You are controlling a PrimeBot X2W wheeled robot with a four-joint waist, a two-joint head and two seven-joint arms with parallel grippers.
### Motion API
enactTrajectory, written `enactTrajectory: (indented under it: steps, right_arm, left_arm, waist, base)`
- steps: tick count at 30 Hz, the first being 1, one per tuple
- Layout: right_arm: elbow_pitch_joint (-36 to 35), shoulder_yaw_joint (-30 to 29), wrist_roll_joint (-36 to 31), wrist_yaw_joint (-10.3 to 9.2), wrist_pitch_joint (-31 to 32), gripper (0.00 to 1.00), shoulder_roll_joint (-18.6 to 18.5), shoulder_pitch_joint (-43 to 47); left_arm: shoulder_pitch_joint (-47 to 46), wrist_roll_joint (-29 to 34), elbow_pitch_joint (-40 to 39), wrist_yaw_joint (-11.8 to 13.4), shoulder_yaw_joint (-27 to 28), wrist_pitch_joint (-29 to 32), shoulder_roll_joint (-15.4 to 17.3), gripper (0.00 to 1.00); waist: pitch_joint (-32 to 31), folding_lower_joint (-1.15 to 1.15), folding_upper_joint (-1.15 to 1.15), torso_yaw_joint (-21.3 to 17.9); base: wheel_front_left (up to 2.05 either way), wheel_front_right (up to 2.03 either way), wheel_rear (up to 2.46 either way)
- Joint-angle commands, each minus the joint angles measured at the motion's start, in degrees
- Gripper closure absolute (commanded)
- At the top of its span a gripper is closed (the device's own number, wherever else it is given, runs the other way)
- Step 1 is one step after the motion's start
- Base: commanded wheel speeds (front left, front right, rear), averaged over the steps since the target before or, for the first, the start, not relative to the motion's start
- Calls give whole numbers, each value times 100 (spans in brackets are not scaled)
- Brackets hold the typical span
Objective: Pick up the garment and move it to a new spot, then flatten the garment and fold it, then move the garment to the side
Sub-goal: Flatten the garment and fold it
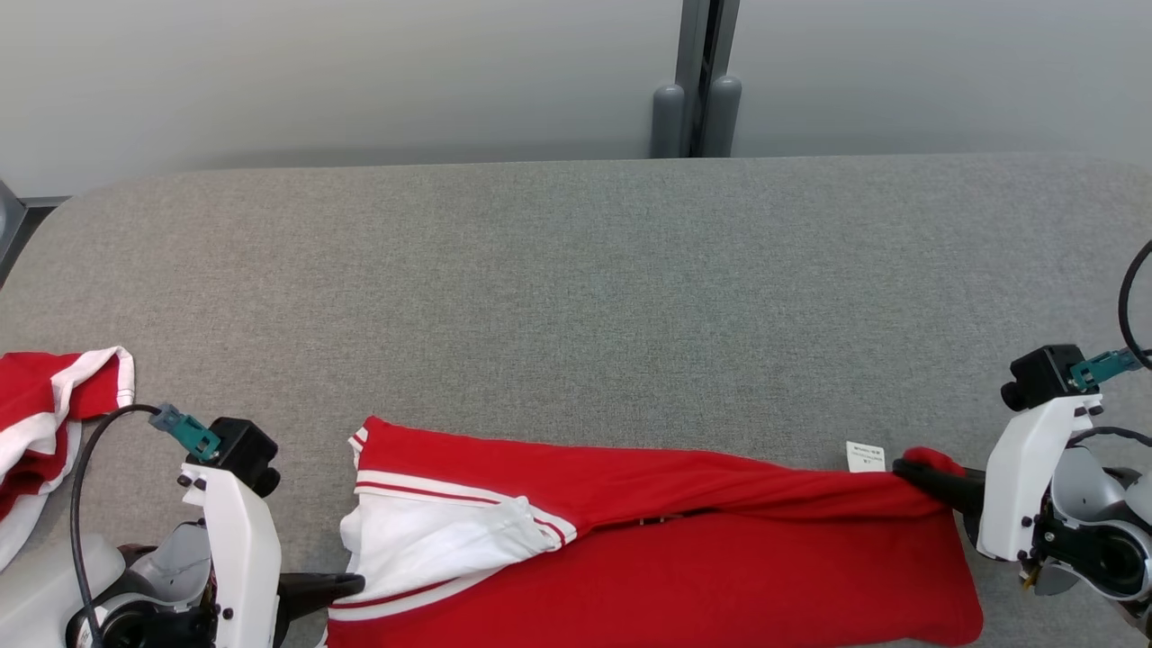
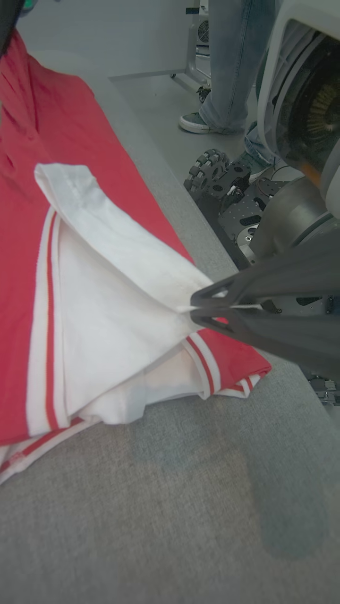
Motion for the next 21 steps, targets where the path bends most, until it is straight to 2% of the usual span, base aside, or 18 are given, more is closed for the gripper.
enactTrajectory:
  steps: [1, 8, 9, 10, 11, 12, 13, 14, 21]
  right_arm:
    - [55, -4, -41, 2, 42, 100, 21, 49]
    - [241, -34, -50, 2, 220, 100, 155, 107]
    - [258, -39, -44, 2, 245, 85, 169, 116]
    - [267, -47, -48, 2, 255, 60, 176, 119]
    - [273, -56, -57, 2, 276, 12, 176, 123]
    - [282, -67, -68, 2, 287, 0, 174, 133]
    - [303, -78, -111, 2, 270, 0, 164, 138]
    - [311, -90, -100, 2, 272, 0, 165, 155]
    - [76, -293, 12, 2, 255, 0, 46, 359]
  left_arm:
    - [85, -45, 4, 19, -9, 25, 42, 100]
    - [122, -62, 15, 50, -36, 85, 54, 100]
    - [124, -57, 24, 51, -40, 83, 55, 100]
    - [123, -54, 32, 49, -44, 81, 51, 100]
    - [114, -31, 41, 48, -46, 64, 42, 100]
    - [108, -15, 53, 49, -46, 47, 29, 69]
    - [111, 4, 60, 41, -59, 55, 18, 27]
    - [127, 8, 66, 34, -67, 59, 10, 0]
    - [219, 27, 130, 12, -88, 9, -19, 0]
  waist:
    - [0, 0, 0, -2]
    - [-19, 0, 0, -18]
    - [-24, 0, 0, -22]
    - [-28, 0, 0, -26]
    - [-34, 0, 0, -31]
    - [-40, 0, 0, -35]
    - [-48, 0, 0, -40]
    - [-56, 0, 0, -44]
    - [-139, 0, 0, -60]
  base:
    - [0, 0, 0]
    - [0, 0, 0]
    - [0, 0, 0]
    - [0, 0, 0]
    - [0, 0, 0]
    - [0, 0, 0]
    - [0, 0, 0]
    - [0, 0, 0]
    - [0, 0, 0]
